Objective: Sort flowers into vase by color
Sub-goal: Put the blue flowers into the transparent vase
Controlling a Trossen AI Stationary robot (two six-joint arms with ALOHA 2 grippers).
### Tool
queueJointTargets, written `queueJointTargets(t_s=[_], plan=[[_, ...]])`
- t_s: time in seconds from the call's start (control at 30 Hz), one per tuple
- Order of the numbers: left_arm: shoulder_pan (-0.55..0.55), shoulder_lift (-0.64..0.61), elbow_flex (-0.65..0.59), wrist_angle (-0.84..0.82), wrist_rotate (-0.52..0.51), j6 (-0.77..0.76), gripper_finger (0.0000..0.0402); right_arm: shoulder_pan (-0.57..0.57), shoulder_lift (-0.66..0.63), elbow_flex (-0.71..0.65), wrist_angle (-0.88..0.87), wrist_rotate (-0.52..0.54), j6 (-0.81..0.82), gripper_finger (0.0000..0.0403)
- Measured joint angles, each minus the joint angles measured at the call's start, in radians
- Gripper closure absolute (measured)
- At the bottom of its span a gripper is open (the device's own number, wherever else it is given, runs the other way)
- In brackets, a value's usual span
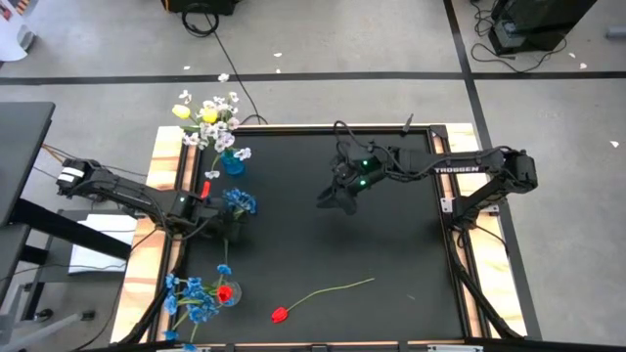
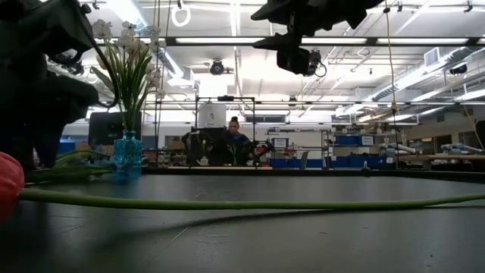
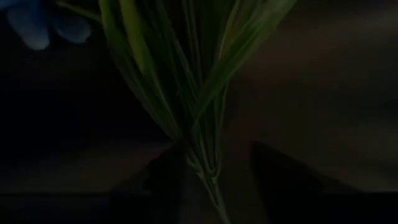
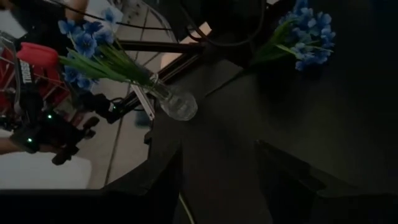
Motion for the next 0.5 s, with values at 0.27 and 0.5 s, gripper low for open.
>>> queueJointTargets(t_s=[0.27,0.5], plan=[[0.0,0.105,0.004,-0.033,-0.032,-0.048,0.0207,-0.018,0.0,0.0,0.0,-0.026,-0.003,0.0197],[-0.001,0.198,0.018,-0.031,-0.053,-0.03,0.0272,-0.005,0.0,0.0,-0.002,-0.025,0.006,0.0197]])
